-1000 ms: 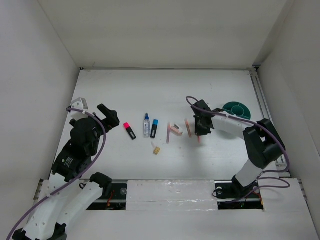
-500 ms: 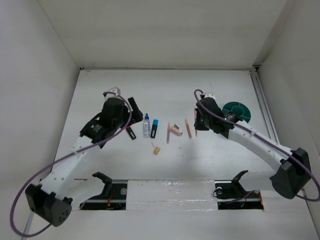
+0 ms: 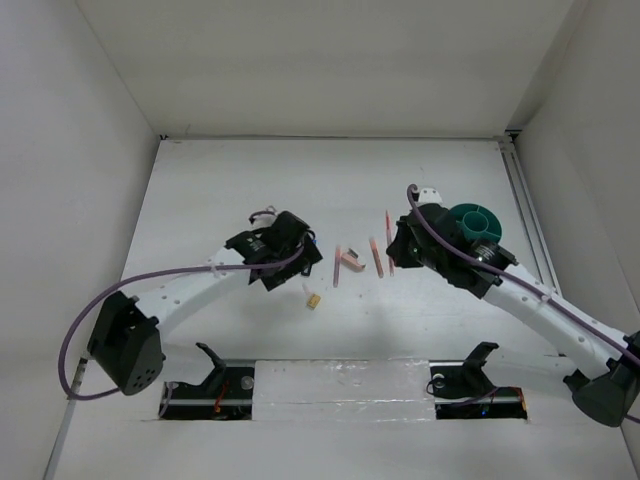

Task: Sort the stationery into containers
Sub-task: Pick up the pen from the center of the board, then close the pen cap on the pen.

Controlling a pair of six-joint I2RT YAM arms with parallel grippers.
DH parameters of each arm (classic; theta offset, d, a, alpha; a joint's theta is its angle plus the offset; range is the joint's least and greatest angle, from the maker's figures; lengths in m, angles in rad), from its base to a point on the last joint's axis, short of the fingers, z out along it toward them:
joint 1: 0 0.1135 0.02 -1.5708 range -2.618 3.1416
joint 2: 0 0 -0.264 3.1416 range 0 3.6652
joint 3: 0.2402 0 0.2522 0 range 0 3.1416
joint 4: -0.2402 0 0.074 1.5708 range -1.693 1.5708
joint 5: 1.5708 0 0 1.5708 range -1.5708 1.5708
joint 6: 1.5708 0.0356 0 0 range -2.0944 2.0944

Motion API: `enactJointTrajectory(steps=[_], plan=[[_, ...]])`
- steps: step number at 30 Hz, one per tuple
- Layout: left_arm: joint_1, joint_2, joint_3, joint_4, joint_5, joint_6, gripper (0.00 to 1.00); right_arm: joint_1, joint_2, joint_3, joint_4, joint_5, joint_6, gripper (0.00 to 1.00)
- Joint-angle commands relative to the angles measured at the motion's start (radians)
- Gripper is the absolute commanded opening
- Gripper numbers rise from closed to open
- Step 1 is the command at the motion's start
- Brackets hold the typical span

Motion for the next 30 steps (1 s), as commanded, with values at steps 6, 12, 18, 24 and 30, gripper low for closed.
enactJointTrajectory(steps=[6,12,18,24,30], plan=[[-0.095,0.096,0.013,-0.027,-0.054,-0.149,0.95,0.037,-0.137,-0.043,0.029,-0.029,0.012,0.0],[-0.095,0.222,0.039,-0.038,-0.065,-0.139,0.91,0.037,-0.196,-0.094,0.029,-0.049,0.012,0.0],[-0.095,0.277,0.048,-0.027,-0.083,-0.139,0.81,0.037,-0.216,-0.094,0.039,-0.07,0.003,0.0],[-0.095,0.341,0.057,-0.027,-0.083,-0.13,0.65,0.037,-0.216,-0.094,0.039,-0.07,-0.006,0.0],[-0.095,0.364,0.066,-0.04,-0.092,-0.129,0.65,0.037,-0.225,-0.094,0.039,-0.07,-0.006,0.0]])
